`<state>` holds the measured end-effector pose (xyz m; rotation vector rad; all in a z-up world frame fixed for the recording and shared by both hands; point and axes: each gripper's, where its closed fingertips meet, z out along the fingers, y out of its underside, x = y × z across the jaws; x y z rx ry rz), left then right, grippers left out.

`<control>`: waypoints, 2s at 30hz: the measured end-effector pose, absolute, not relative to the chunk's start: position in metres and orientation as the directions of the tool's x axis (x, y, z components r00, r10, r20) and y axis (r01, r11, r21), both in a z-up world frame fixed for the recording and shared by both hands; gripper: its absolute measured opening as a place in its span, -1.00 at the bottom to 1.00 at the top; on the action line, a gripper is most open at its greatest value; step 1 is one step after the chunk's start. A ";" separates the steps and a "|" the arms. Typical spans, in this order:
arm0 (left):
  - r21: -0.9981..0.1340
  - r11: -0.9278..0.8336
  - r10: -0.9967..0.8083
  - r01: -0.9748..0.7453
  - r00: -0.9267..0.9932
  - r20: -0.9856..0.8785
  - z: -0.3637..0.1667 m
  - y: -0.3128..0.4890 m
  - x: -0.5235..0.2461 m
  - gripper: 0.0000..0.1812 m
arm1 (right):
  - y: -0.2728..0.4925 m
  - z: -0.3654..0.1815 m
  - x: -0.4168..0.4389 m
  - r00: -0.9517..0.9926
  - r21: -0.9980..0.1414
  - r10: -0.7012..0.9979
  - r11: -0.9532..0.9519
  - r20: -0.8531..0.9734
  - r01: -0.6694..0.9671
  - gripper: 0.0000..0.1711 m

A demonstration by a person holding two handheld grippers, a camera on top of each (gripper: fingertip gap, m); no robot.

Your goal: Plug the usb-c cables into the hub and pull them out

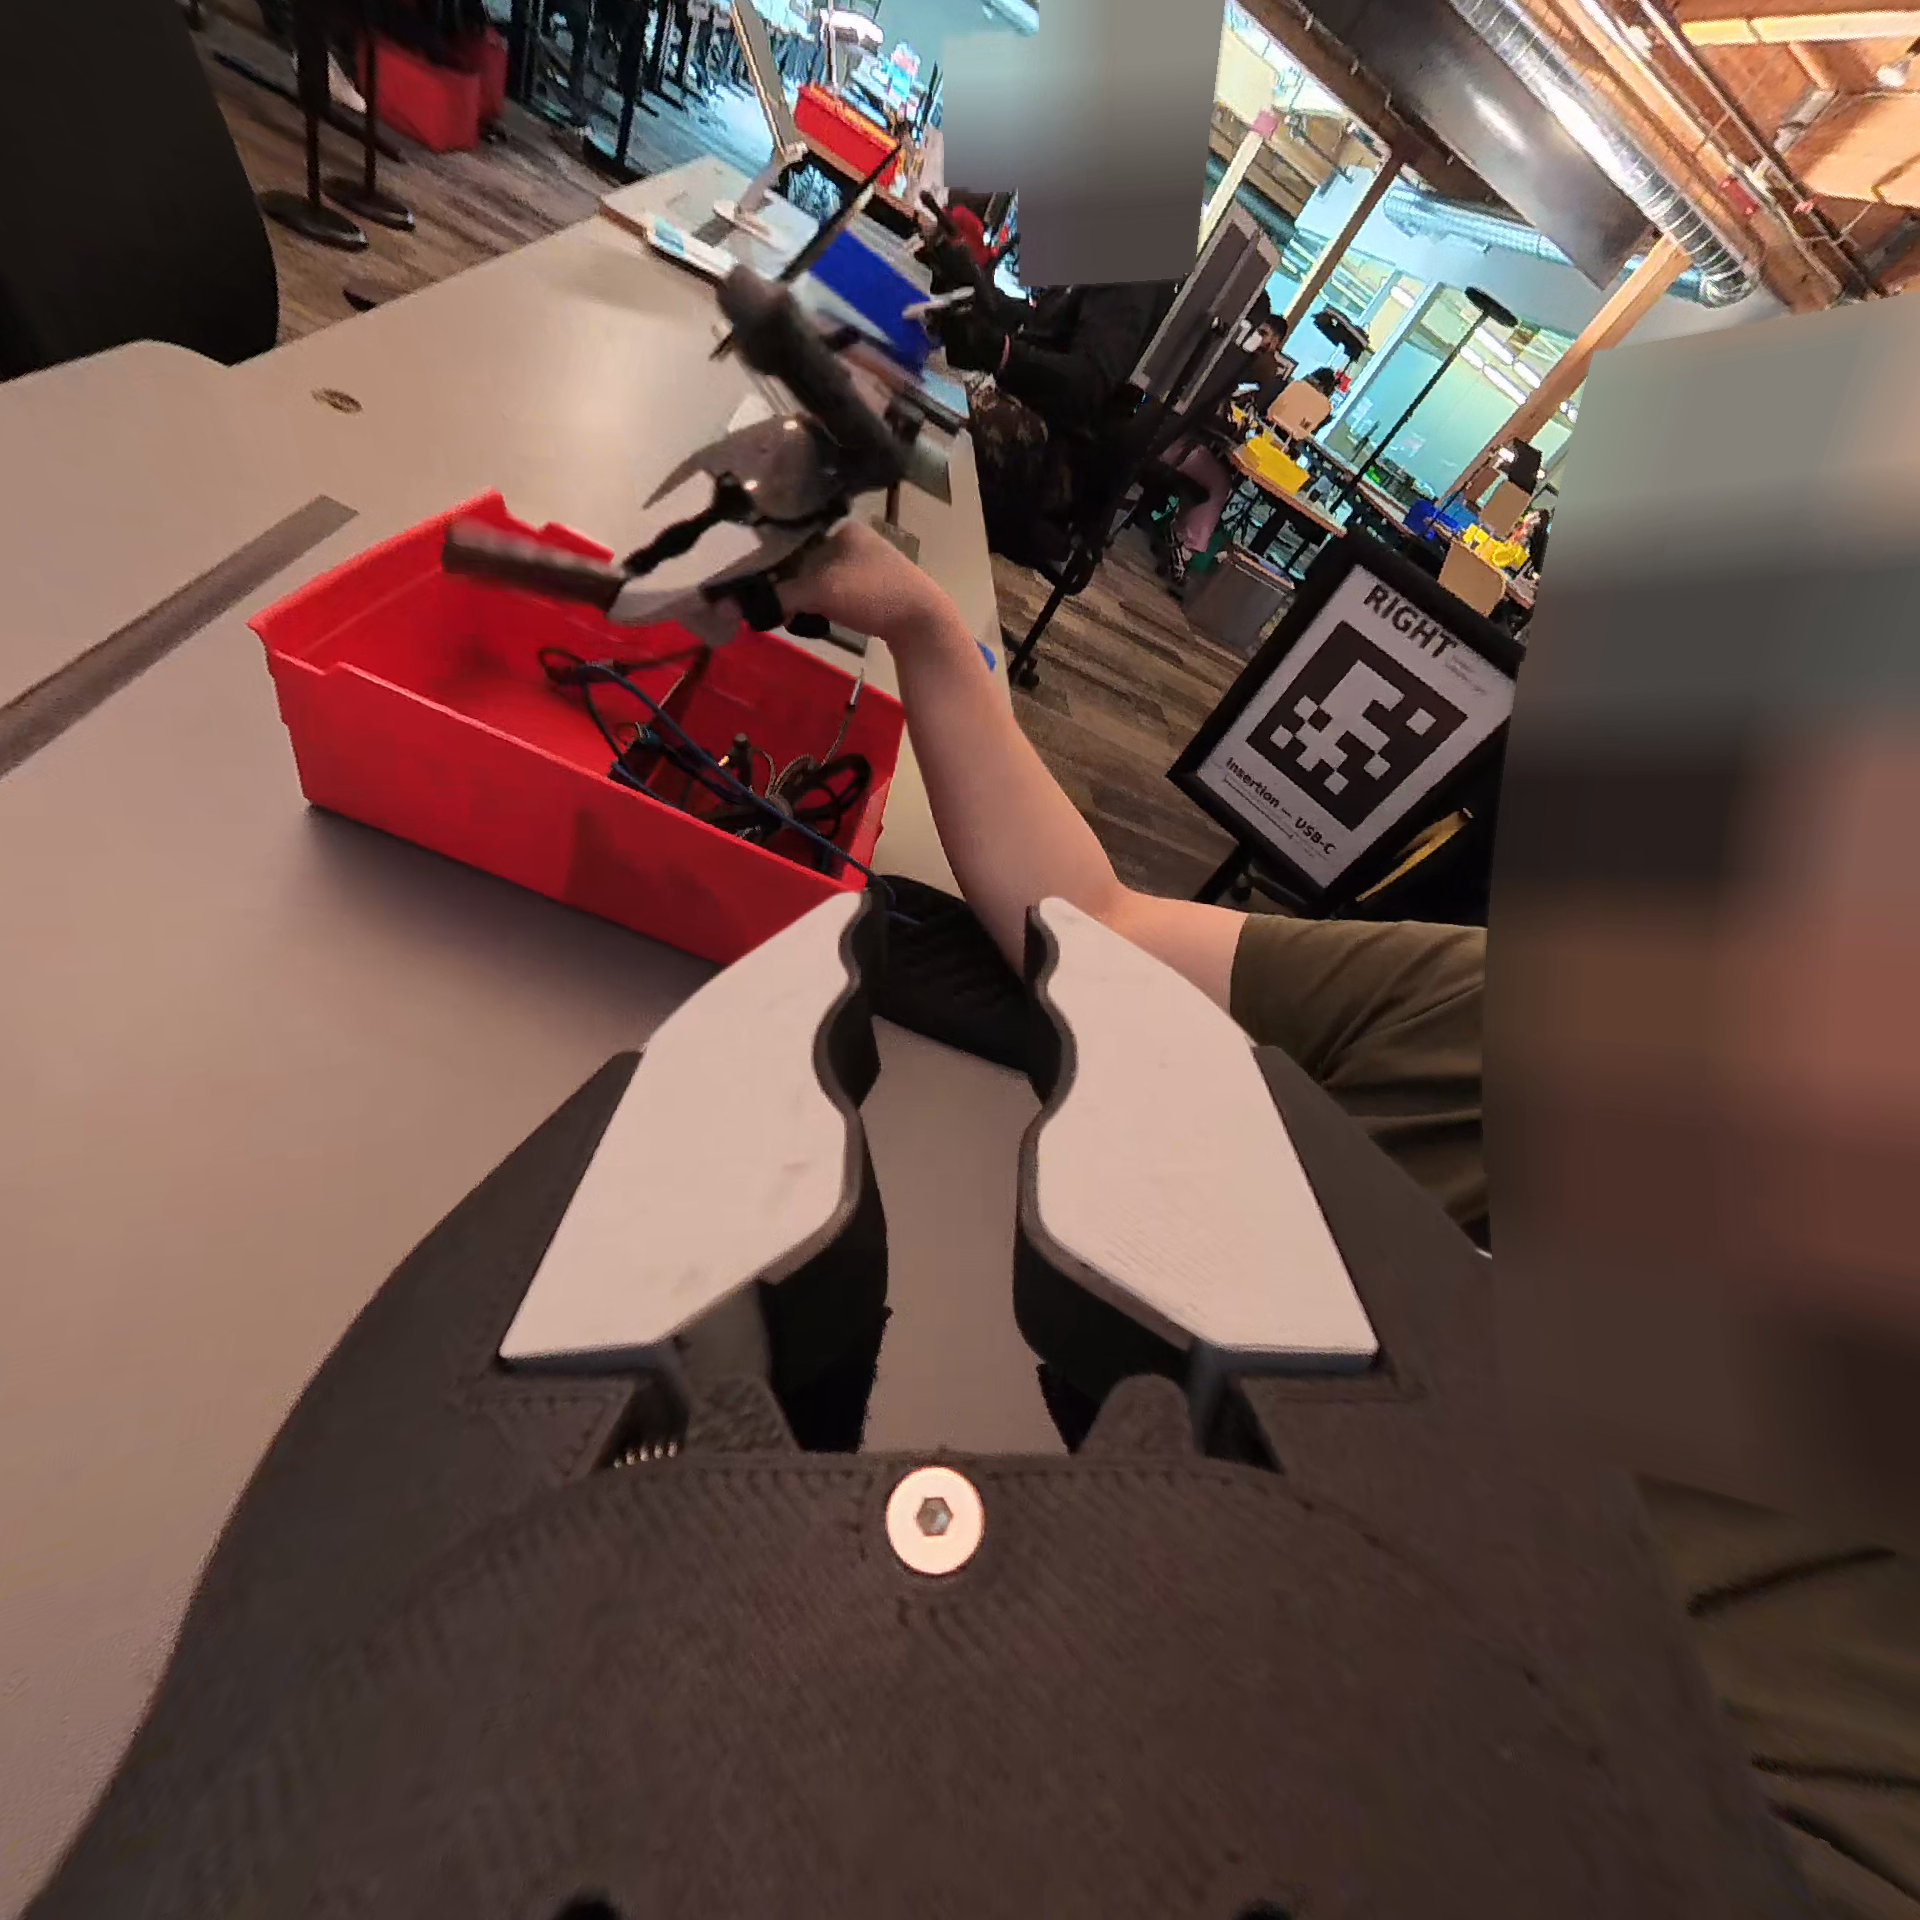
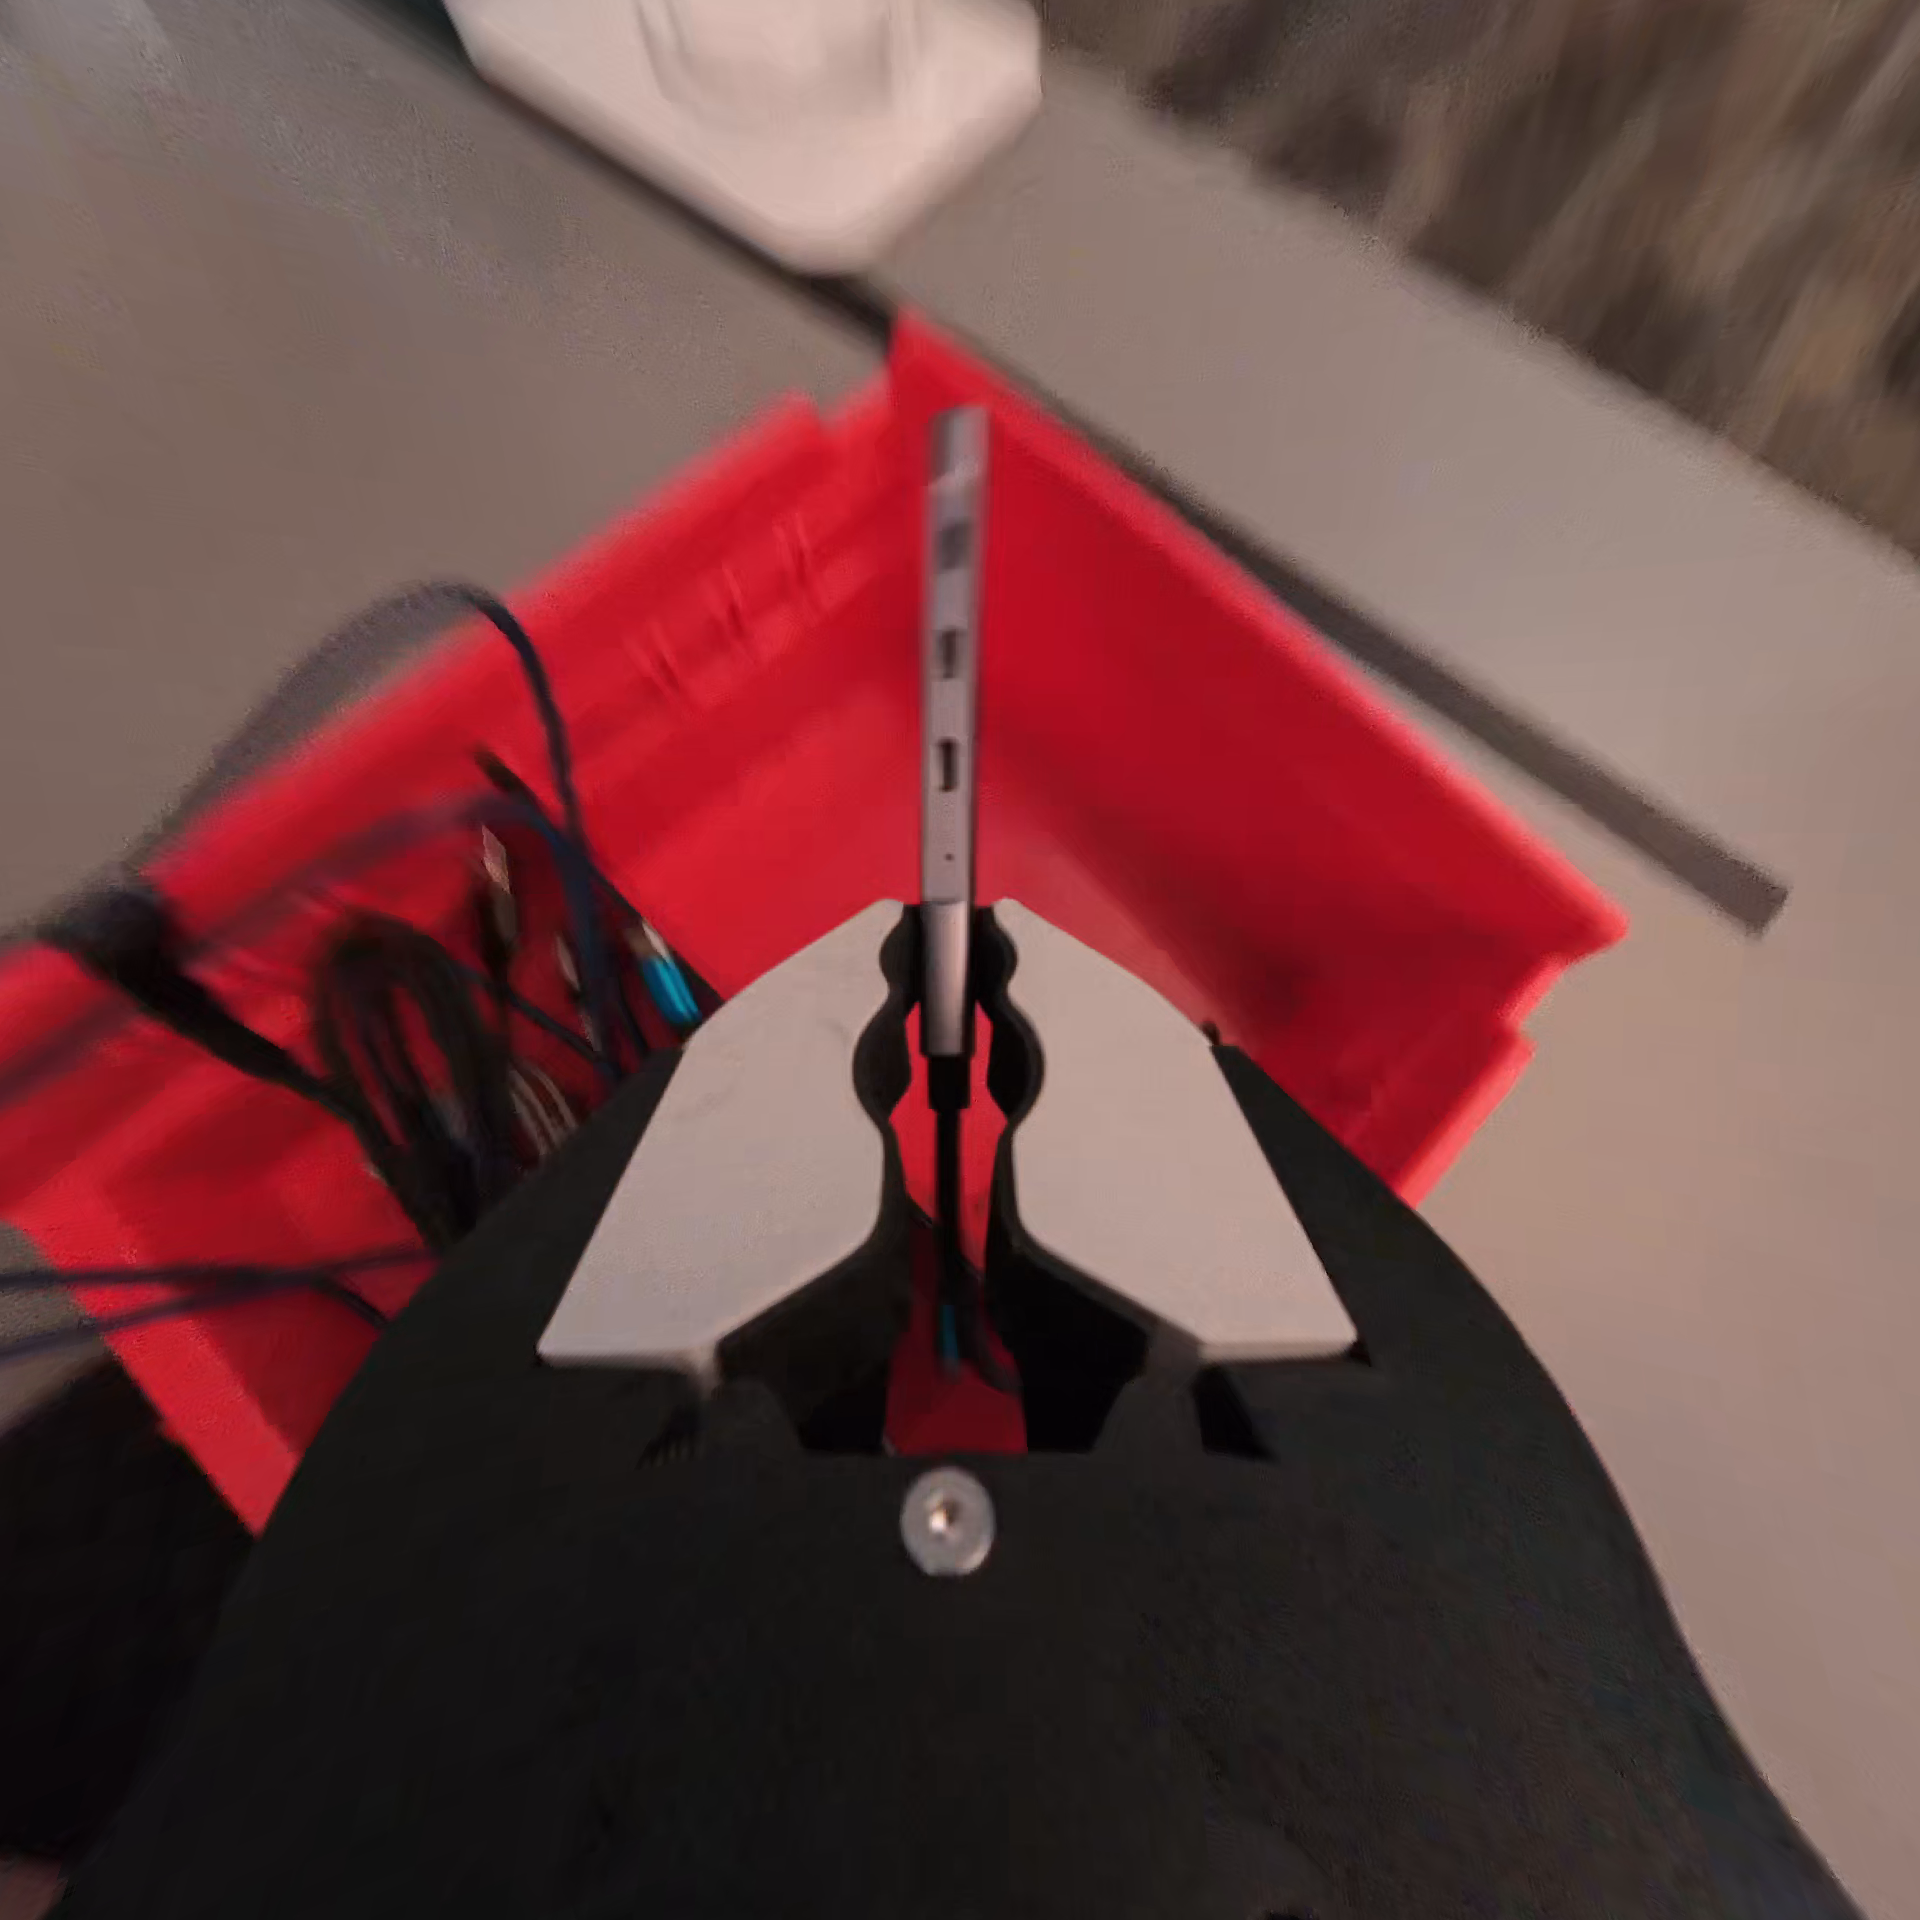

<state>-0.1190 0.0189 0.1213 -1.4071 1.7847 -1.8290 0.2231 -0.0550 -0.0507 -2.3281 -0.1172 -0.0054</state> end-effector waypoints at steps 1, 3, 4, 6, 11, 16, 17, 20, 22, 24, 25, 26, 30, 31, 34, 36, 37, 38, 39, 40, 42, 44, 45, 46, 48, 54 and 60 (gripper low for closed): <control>-0.863 -0.228 -0.723 -0.452 -0.514 0.461 0.119 0.018 -0.118 -0.74 | -0.060 -0.070 0.225 0.993 -0.647 0.099 -0.754 0.059 0.113 -0.87; -0.860 -0.219 -0.725 -0.462 -0.513 0.460 0.117 0.018 -0.117 -0.74 | -0.066 -0.097 0.231 0.987 -0.514 0.109 -0.844 0.116 0.154 -0.87; -0.858 -0.219 -0.724 -0.464 -0.512 0.462 0.116 0.018 -0.117 -0.74 | -0.068 -0.104 0.233 0.984 -0.458 0.114 -0.873 0.137 0.165 -0.85; -0.854 -0.221 -0.721 -0.472 -0.510 0.469 0.115 0.020 -0.119 -0.74 | -0.057 -0.096 0.231 0.981 -0.498 0.102 -0.850 0.168 0.173 -0.86; -0.848 -0.206 -0.832 -0.488 -0.369 0.415 0.106 0.059 -0.132 -0.71 | -0.055 -0.079 0.233 0.966 -0.497 0.072 -0.846 0.249 0.192 -0.56; -0.840 -0.286 -0.958 -0.461 0.119 0.261 0.082 0.177 -0.174 -0.64 | -0.061 -0.030 0.229 0.930 -0.550 0.004 -0.805 0.368 0.222 -0.46; -0.842 -0.309 -0.950 -0.443 0.177 0.256 0.078 0.197 -0.184 -0.62 | -0.062 -0.019 0.227 0.922 -0.569 -0.014 -0.791 0.387 0.227 -0.46; -0.848 -0.355 -0.931 -0.394 0.228 0.283 0.061 0.239 -0.201 -0.59 | -0.061 0.013 0.217 0.899 -0.634 -0.047 -0.725 0.436 0.270 -0.45; -0.842 -0.372 -0.920 -0.392 0.277 0.277 0.040 0.268 -0.206 -0.59 | -0.058 0.029 0.206 0.891 -0.670 -0.048 -0.677 0.452 0.304 -0.46; -0.840 -0.367 -0.913 -0.399 0.325 0.245 0.018 0.293 -0.207 -0.60 | -0.055 0.039 0.196 0.888 -0.694 -0.039 -0.640 0.458 0.330 -0.45; -0.839 -0.363 -0.915 -0.406 0.324 0.239 0.008 0.300 -0.204 -0.64 | -0.053 0.042 0.191 0.890 -0.704 -0.028 -0.624 0.456 0.341 -0.45; -0.831 -0.359 -0.923 -0.424 0.297 0.246 -0.002 0.301 -0.200 -0.65 | -0.050 0.043 0.186 0.893 -0.712 -0.013 -0.609 0.450 0.350 -0.46; -0.792 -0.340 -0.939 -0.506 0.234 0.254 -0.037 0.308 -0.185 -0.59 | -0.041 0.044 0.165 0.916 -0.751 0.077 -0.548 0.394 0.369 -0.45; -0.773 -0.324 -0.943 -0.545 0.247 0.222 -0.047 0.312 -0.184 -0.57 | -0.040 0.043 0.164 0.919 -0.756 0.083 -0.543 0.386 0.366 -0.45; -0.682 -0.273 -0.951 -0.679 0.296 0.086 -0.076 0.325 -0.186 -0.51 | -0.040 0.041 0.161 0.922 -0.757 0.104 -0.539 0.374 0.368 -0.45; -0.613 -0.242 -0.953 -0.752 0.302 0.006 -0.092 0.329 -0.188 -0.51 | -0.040 0.041 0.159 0.923 -0.760 0.111 -0.535 0.369 0.368 -0.45; -0.575 -0.235 -0.954 -0.784 0.298 -0.016 -0.101 0.330 -0.189 -0.51 | -0.040 0.042 0.159 0.924 -0.765 0.113 -0.530 0.365 0.366 -0.45; -0.533 -0.233 -0.954 -0.813 0.297 -0.036 -0.109 0.330 -0.191 -0.50 | -0.040 0.042 0.159 0.926 -0.768 0.113 -0.527 0.361 0.364 -0.46; -0.493 -0.236 -0.951 -0.838 0.303 -0.061 -0.115 0.332 -0.193 -0.46 | -0.040 0.042 0.158 0.926 -0.770 0.114 -0.525 0.359 0.363 -0.46; -0.464 -0.234 -0.947 -0.854 0.308 -0.090 -0.119 0.334 -0.194 -0.43 | -0.040 0.042 0.158 0.926 -0.770 0.115 -0.525 0.359 0.363 -0.46; -0.438 -0.205 -0.941 -0.875 0.299 -0.158 -0.123 0.339 -0.194 -0.44 | -0.040 0.041 0.158 0.926 -0.767 0.117 -0.528 0.360 0.365 -0.46; -0.423 -0.170 -0.924 -0.890 0.293 -0.245 -0.125 0.346 -0.192 -0.46 | -0.040 0.040 0.158 0.925 -0.763 0.122 -0.531 0.361 0.368 -0.46; -0.409 -0.151 -0.919 -0.900 0.280 -0.276 -0.127 0.348 -0.190 -0.52 | -0.040 0.039 0.158 0.924 -0.762 0.124 -0.532 0.361 0.369 -0.46; -0.401 -0.130 -0.915 -0.907 0.265 -0.303 -0.129 0.349 -0.189 -0.57 | -0.040 0.038 0.158 0.924 -0.761 0.125 -0.533 0.360 0.369 -0.46; -0.398 -0.085 -0.908 -0.913 0.235 -0.347 -0.129 0.349 -0.186 -0.63 | -0.041 0.038 0.159 0.926 -0.764 0.125 -0.531 0.357 0.366 -0.46; -0.417 -0.049 -0.914 -0.908 0.209 -0.347 -0.127 0.344 -0.186 -0.79 | -0.043 0.037 0.161 0.928 -0.766 0.122 -0.532 0.352 0.361 -0.46; -0.453 -0.057 -0.911 -0.890 0.232 -0.341 -0.097 0.334 -0.192 -0.81 | -0.043 0.036 0.162 0.922 -0.757 0.123 -0.537 0.366 0.372 -0.47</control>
